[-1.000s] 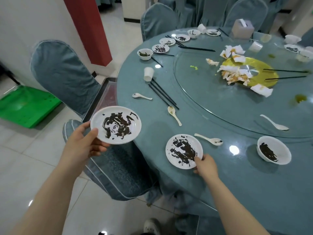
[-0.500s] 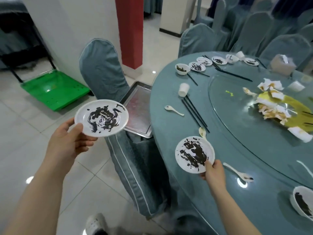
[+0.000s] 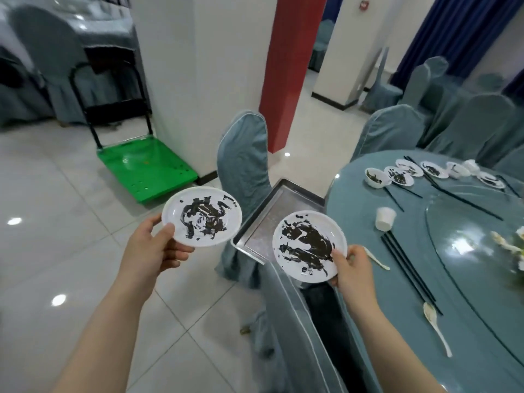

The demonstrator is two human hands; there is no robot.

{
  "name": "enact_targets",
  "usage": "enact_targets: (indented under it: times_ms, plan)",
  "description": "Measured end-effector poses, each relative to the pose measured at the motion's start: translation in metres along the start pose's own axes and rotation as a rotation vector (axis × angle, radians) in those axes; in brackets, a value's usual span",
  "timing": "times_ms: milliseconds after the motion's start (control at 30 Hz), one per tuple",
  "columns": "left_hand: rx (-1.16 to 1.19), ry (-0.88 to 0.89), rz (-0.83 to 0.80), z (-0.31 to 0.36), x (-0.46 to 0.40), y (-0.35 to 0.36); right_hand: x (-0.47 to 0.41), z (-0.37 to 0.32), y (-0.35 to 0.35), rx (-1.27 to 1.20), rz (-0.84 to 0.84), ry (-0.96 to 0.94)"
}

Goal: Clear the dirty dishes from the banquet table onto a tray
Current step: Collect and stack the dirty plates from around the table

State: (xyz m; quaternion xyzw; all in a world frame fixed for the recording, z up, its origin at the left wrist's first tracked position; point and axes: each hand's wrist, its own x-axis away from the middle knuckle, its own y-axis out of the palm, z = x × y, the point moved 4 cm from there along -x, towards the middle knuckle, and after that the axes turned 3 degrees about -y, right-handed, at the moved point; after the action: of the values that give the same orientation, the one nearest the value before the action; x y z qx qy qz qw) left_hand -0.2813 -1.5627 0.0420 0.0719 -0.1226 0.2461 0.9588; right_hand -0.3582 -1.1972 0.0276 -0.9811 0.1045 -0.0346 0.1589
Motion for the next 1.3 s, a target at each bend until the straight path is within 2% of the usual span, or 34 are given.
enact_targets:
  times_ms: [200,400,533,667,767,867,1000,1167,1300]
  plan:
    - [-0.039,0.000,-0.016,0.027,-0.049,-0.048,-0.008,-0.072,0.115,-0.086,-0.087,-0.088]
    - [-0.085,0.011,-0.044,0.056,-0.107,-0.075,-0.034,-0.126,0.222,-0.071,-0.287,-0.122]
    - [-0.101,0.001,-0.060,0.068,-0.157,-0.081,-0.074,-0.146,0.290,-0.080,-0.358,-0.141]
    - [-0.096,-0.017,-0.034,0.084,-0.223,-0.087,-0.126,-0.157,0.363,0.013,-0.437,-0.217]
    - [-0.090,-0.018,-0.008,0.102,-0.277,-0.091,-0.162,-0.172,0.421,0.073,-0.604,-0.260]
    - [-0.118,-0.046,0.021,0.117,-0.333,-0.096,-0.198,-0.193,0.474,0.082,-0.717,-0.260]
    - [-0.166,-0.102,0.013,0.140,-0.404,-0.105,-0.244,-0.221,0.527,0.025,-0.785,-0.215]
    - [-0.220,-0.071,-0.043,0.165,-0.499,-0.112,-0.302,-0.242,0.582,-0.009,-0.808,-0.219]
    - [-0.230,-0.032,-0.098,0.186,-0.582,-0.111,-0.358,-0.250,0.616,-0.003,-0.662,-0.122]
